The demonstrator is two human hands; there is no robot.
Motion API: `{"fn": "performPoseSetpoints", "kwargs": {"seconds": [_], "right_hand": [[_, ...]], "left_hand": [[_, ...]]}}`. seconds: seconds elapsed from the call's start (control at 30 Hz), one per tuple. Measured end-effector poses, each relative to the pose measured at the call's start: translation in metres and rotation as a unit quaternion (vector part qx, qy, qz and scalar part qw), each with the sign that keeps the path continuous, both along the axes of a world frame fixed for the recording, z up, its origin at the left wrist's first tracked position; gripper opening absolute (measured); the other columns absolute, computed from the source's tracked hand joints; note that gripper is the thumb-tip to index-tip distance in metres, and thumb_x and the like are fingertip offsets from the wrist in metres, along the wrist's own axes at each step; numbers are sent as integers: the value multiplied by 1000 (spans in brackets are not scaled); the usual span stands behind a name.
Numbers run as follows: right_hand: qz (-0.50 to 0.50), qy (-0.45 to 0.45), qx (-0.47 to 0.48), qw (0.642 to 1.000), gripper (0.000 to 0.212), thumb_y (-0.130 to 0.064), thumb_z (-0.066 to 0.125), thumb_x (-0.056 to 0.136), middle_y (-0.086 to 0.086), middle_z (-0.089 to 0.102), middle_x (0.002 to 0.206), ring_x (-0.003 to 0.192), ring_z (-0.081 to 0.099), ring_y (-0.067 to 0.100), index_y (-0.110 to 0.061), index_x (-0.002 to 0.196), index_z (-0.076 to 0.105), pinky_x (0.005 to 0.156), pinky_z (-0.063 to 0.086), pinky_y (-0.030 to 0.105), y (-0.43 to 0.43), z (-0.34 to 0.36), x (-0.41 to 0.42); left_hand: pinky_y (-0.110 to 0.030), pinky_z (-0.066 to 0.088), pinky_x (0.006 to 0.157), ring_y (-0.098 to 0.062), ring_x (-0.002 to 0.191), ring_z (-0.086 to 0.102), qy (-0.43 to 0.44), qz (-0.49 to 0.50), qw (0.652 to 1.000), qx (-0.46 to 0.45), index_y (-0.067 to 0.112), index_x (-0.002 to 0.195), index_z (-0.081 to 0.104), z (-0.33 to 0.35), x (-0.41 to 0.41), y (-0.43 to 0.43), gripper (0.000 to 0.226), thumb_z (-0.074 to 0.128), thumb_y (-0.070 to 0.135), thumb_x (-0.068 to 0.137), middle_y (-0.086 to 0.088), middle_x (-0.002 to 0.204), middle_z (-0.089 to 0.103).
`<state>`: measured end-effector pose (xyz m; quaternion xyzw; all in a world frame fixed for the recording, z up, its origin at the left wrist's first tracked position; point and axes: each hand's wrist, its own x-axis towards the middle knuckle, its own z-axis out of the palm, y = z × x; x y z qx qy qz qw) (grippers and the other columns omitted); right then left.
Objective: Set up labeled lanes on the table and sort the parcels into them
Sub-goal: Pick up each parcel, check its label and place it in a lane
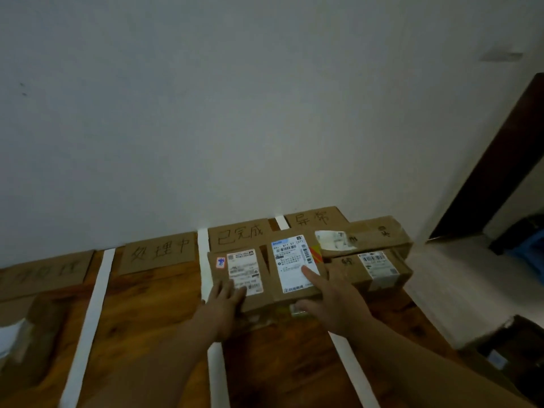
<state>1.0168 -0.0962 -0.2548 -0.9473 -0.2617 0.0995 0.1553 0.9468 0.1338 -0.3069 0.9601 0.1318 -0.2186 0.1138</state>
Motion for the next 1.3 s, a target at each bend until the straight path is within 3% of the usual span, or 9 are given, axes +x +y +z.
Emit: {"fn": "performPoseSetpoints", "kwargs": {"seconds": [0.1, 0.23, 0.47, 0.67, 0.9, 0.97, 1.13, 1.3], "right_hand": [[-8, 30, 56, 998, 82, -62, 57, 83, 7, 22, 151, 133, 34, 20, -33, 150, 21, 109, 36, 33, -6, -13, 20], [8, 47, 75, 996, 81, -60, 59, 83, 6, 21, 151, 133, 35, 21, -34, 150, 23, 107, 37, 32, -7, -23, 42], [62, 86, 18, 994, 78, -55, 57, 88, 3, 3, 157, 139, 30, 22, -36, 151, 16, 111, 37, 37, 8, -54, 57], [74, 138, -59, 986, 71, -43, 51, 95, 7, -8, 160, 146, 11, 30, -34, 152, 9, 115, 29, 43, 19, -82, 69], [106, 64, -148, 981, 92, -64, 54, 82, 11, -11, 160, 146, -7, 35, -27, 152, 7, 117, 8, 53, 48, -52, 64], [119, 41, -124, 984, 88, -65, 50, 84, 10, -3, 161, 147, -3, 33, -29, 152, 10, 117, 9, 53, 66, -32, 50], [180, 0, -91, 979, 67, -54, 49, 89, 11, 32, 148, 133, 32, 30, -26, 146, 29, 108, 31, 46, 134, 26, -3], [252, -21, -64, 965, 66, -54, 50, 89, 12, 34, 147, 133, 34, 31, -19, 143, 37, 106, 36, 43, 225, 62, -99]], "left_hand": [[-54, 22, 115, -30, 145, -15, -21, 7, 1000, 20, 34, 151, 3, -1, 1, -6, 78, 50, 47, 90, -2, 160, -10], [-52, 14, 117, -30, 146, -12, -27, 28, 999, 16, 34, 150, 10, 1, 3, -7, 75, 48, 54, 89, -1, 160, -5], [-50, 7, 118, -26, 145, -15, -17, 55, 998, 3, 34, 150, 13, 2, 0, -9, 69, 51, 37, 93, 2, 160, -6], [-52, 8, 117, -23, 145, -17, -1, 64, 998, -4, 38, 150, 8, -6, 3, -2, 75, 47, 58, 88, 5, 160, -9], [-53, 7, 117, -23, 146, -15, -31, 78, 996, -10, 42, 149, 0, 5, -9, 13, 75, 50, 47, 92, 7, 159, -11], [-51, 7, 119, -22, 145, -14, -57, 102, 993, 3, 42, 148, -1, 20, -24, 25, 75, 49, 47, 92, 6, 159, -8], [-43, 4, 118, -24, 146, -11, -87, 156, 984, 16, 30, 152, 4, 68, -98, 78, 75, 47, 50, 93, -1, 160, -7], [-42, 5, 118, -27, 147, -6, -114, 227, 966, 40, 26, 152, 8, 96, -210, 149, 75, 47, 50, 93, -4, 161, -2]]}}
